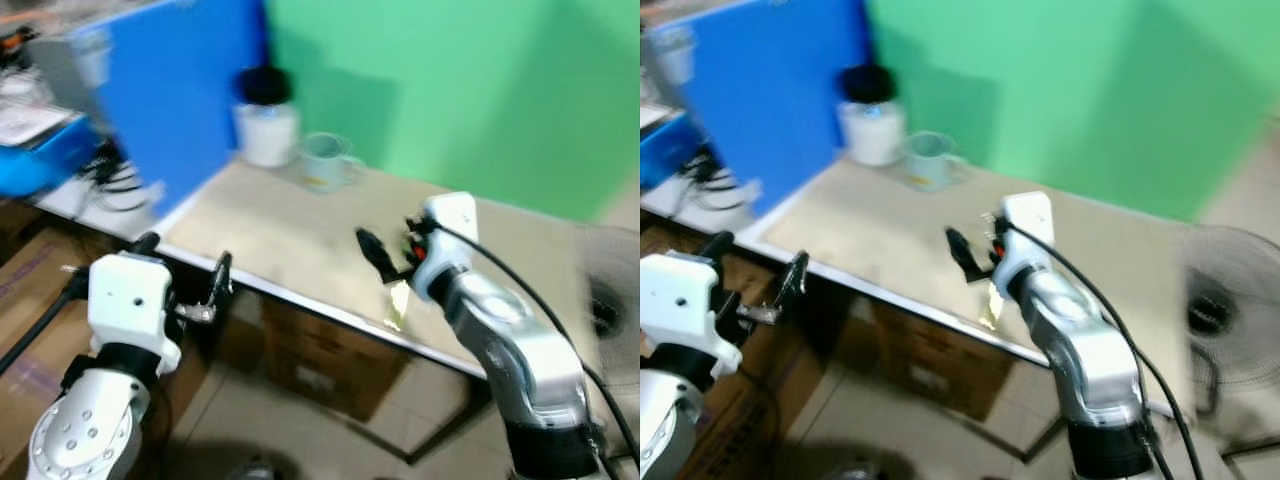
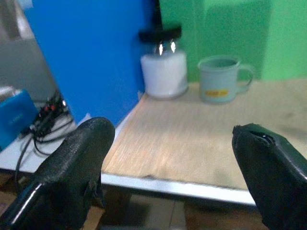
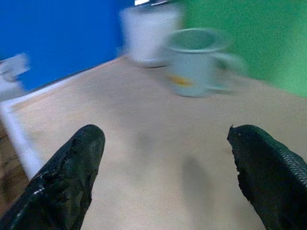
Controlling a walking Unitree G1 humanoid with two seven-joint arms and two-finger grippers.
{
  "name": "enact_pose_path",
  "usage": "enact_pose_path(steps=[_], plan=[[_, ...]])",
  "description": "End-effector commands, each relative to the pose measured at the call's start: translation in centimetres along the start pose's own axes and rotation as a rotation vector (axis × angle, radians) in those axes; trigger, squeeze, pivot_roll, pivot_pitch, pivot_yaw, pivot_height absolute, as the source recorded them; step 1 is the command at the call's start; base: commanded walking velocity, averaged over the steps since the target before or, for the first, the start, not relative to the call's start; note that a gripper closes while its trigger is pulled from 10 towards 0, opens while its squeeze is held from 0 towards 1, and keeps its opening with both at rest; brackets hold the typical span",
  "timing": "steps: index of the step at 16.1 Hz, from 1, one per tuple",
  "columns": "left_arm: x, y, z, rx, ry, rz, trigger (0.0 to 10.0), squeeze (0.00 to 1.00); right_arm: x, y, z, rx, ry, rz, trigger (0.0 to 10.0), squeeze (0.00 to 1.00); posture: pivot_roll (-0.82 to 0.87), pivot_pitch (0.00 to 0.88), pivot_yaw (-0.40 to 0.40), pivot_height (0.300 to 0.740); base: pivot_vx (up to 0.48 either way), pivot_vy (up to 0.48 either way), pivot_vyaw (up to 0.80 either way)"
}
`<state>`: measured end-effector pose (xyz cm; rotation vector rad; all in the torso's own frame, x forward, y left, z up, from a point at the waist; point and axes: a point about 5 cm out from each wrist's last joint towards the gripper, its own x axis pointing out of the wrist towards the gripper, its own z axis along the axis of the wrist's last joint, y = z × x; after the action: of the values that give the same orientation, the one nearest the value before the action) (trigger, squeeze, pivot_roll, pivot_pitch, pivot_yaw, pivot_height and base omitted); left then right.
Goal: Setting the table
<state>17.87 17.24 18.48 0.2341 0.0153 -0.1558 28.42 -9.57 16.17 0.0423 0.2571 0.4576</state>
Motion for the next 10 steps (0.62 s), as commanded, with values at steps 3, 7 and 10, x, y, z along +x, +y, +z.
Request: enact_pose_path(steps=[3, 7, 10], plan=[[0.4, -1.5, -0.2, 0.010, 0.025, -0.146, 10.0, 0.44, 0.2, -1.2, -1.1, -0.018, 0.159, -0.065, 10.0, 0.00, 0.08, 0.088, -0.048, 0.740, 0.000, 0.000, 0.00], [0.7, -3.0, -0.2, 0.026, 0.047, -0.354, 10.0, 0.00, 0.3, -2.5, -2.1, 0.070, 0.337, -0.205, 10.0, 0.00, 0.08, 0.082, -0.066, 0.740, 0.000, 0.000, 0.00], [0.8, -3.6, -0.1, -0.006, 0.060, -0.417, 10.0, 0.00, 0.0, -3.6, -1.9, 0.083, 0.363, -0.286, 10.0, 0.00, 0.08, 0.076, -0.064, 0.740, 0.000, 0.000, 0.00]])
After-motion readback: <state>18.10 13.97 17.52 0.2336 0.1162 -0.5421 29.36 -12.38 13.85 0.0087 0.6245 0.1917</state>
